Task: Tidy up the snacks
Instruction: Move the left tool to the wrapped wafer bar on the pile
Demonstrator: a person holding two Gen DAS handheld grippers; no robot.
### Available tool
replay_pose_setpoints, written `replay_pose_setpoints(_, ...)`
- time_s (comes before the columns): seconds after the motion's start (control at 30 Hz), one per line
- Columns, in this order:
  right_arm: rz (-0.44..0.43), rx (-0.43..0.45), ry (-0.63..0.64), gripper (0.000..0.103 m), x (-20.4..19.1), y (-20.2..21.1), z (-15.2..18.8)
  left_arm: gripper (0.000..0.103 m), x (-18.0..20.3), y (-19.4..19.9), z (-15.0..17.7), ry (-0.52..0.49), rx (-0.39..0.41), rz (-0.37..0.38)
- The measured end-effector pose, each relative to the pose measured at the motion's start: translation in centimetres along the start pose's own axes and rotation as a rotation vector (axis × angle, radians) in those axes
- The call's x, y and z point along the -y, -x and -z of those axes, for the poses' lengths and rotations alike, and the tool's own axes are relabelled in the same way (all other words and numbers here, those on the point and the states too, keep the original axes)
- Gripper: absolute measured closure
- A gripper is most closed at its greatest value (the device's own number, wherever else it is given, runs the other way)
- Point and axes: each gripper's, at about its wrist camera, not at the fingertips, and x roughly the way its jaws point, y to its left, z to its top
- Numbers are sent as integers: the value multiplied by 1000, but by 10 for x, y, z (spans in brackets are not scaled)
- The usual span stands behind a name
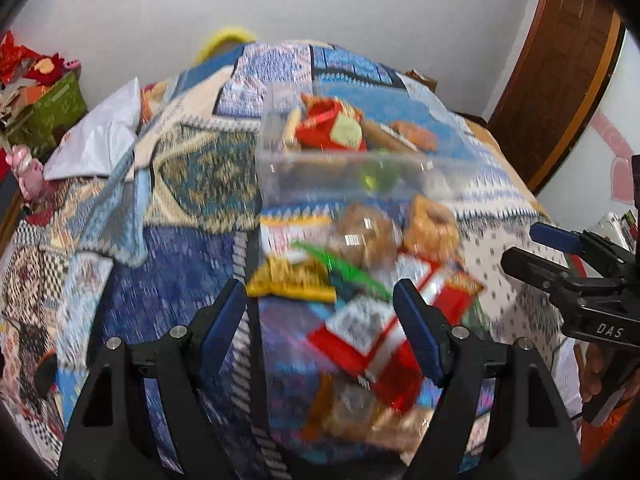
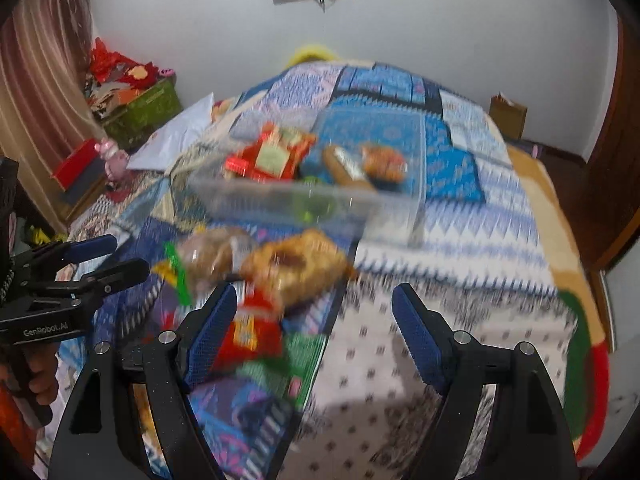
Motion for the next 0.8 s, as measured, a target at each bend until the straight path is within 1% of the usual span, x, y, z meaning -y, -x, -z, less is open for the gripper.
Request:
replay_pose_setpoints(0.13, -6, -29, -9, 25, -2, 2, 22, 27, 9, -3, 22, 11, -43, 33)
replay_pose_setpoints(0.3, -5, -49, -23, 25, -1, 6, 41, 27, 26, -10, 48, 9, -104, 70)
replay_pose_setpoints(0.33, -8, -51, -29, 25, 0, 6, 43, 27, 29, -12, 52, 11, -117, 78)
replay_pose_setpoints(0.37, -12, -52, -35, 25, 0, 7, 45, 25, 32, -15, 57, 15, -135, 86)
replay_pose_setpoints(0.5, -22, -60, -60, 25, 4, 7, 50, 14, 41, -19, 68, -4, -126, 70)
replay_pose_setpoints(0.57, -34, -62, -72, 25, 3, 7, 52, 8, 43, -22, 72, 4, -129, 74)
replay_pose_setpoints(0.63, -40, -64, -75, 25, 2, 7, 53, 5, 43, -26, 75, -1, -131, 71)
replay_pose_setpoints(0.7, -46, -64, -73, 25, -1, 7, 54, 4, 38, -30, 78, 11, -140, 85)
replay_pose_setpoints(0.73, -48, -65, -71, 25, -3, 7, 54, 5, 36, -30, 80, 17, -133, 90)
replay_pose_setpoints(0.8, -56, -69, -66, 25, -7, 6, 54, 5, 31, -29, 80, 11, -112, 76)
